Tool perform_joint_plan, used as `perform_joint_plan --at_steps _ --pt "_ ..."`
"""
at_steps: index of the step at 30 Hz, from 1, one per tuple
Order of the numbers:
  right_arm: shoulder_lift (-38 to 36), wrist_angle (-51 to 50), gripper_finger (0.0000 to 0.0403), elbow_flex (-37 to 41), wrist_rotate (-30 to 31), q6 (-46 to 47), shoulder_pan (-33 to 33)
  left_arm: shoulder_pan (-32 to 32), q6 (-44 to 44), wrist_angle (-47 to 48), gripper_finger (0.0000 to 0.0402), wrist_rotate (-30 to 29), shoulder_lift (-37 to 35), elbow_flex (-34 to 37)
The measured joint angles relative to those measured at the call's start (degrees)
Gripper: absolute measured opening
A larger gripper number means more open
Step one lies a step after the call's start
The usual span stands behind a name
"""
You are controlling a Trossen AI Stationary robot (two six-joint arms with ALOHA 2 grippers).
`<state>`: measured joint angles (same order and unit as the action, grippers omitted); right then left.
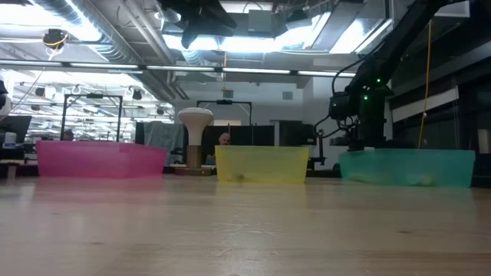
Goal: Pick & Place Markers
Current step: Put the yellow pen from the blue bin into the red bin
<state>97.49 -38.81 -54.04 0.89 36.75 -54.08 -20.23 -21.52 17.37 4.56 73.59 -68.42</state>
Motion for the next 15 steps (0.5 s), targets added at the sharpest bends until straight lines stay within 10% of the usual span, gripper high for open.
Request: perform_joint_plan --at_steps 15 --pt "0.0 -1.0 0.0093 0.0 0.3 0.3 0.0 0.0 -0.3 0.0 0.0086 0.0 0.0 0.0"
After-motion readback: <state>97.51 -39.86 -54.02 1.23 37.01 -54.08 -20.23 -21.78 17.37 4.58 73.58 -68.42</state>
